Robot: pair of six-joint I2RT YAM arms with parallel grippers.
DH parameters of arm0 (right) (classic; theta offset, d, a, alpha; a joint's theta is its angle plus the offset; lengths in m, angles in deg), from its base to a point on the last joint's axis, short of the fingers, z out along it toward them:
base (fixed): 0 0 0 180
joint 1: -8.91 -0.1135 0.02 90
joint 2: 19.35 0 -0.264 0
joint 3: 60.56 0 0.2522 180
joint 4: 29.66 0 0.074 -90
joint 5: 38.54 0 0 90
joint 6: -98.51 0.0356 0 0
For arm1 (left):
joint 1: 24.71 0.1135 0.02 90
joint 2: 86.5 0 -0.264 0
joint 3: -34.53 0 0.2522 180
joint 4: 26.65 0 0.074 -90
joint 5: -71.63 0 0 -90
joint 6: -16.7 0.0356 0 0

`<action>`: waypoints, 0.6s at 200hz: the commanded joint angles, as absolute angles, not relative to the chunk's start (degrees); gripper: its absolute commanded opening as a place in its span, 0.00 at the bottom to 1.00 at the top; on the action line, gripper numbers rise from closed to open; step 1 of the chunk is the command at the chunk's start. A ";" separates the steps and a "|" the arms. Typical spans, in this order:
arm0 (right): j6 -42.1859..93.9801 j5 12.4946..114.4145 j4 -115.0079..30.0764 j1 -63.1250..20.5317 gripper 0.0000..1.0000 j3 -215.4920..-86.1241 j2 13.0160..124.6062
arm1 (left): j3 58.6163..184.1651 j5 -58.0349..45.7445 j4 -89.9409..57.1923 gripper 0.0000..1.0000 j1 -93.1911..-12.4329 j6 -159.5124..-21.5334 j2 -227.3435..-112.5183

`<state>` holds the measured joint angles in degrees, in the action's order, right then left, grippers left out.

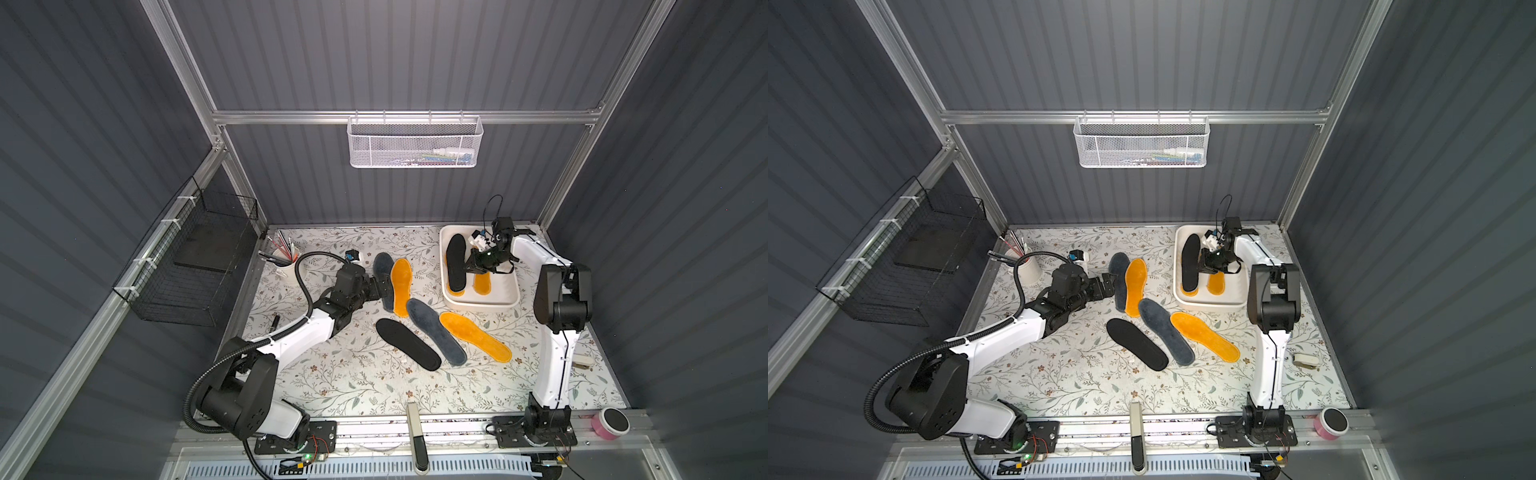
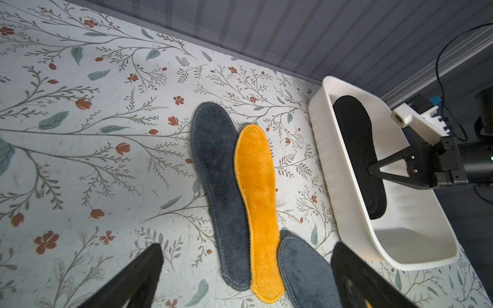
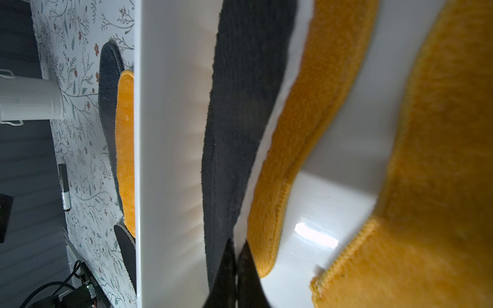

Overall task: Put the insoles into the storage box
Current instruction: Place the insole in the storage box.

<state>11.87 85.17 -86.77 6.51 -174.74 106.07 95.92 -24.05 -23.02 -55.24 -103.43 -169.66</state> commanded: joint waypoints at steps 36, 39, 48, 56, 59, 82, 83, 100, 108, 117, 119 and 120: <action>12.31 84.96 -87.67 6.53 0.00 -177.21 109.26 | 97.15 -23.13 -22.74 0.99 -54.86 -102.74 -170.34; 12.34 84.76 -87.80 6.45 0.00 -177.43 109.43 | 97.20 -23.08 -22.69 0.99 -54.86 -102.79 -170.28; 12.49 84.24 -88.13 6.40 0.00 -177.88 109.97 | 97.24 -23.03 -22.60 0.99 -54.86 -102.72 -170.25; 12.53 84.03 -88.35 6.36 0.00 -178.27 110.34 | 97.18 -23.02 -22.40 0.99 -54.83 -102.66 -170.10; 12.55 83.98 -88.33 6.32 0.00 -178.29 110.49 | 97.16 -23.08 -22.43 1.00 -54.78 -102.66 -170.04; 12.90 83.68 -88.05 6.36 0.00 -178.30 110.99 | 96.87 -23.44 -22.40 0.99 -54.80 -102.70 -169.73; 12.90 83.65 -88.01 6.31 0.00 -178.34 110.99 | 96.84 -23.45 -22.39 0.99 -54.79 -102.68 -169.73; 12.95 83.06 -88.32 6.36 0.00 -178.77 111.42 | 96.80 -23.42 -22.40 0.99 -54.75 -102.68 -169.74; 12.82 83.01 -88.37 6.35 0.00 -178.95 111.51 | 96.88 -23.36 -22.46 0.99 -54.78 -102.66 -169.91; 12.82 82.92 -88.65 6.33 0.00 -179.29 111.63 | 97.05 -23.15 -22.40 1.00 -54.76 -102.66 -169.99; 12.88 82.90 -88.72 6.35 0.00 -179.38 111.70 | 97.04 -23.19 -22.39 0.99 -54.77 -102.66 -170.00; 12.90 82.87 -88.70 6.31 0.00 -179.41 111.74 | 97.01 -23.16 -22.39 0.99 -54.77 -102.66 -170.04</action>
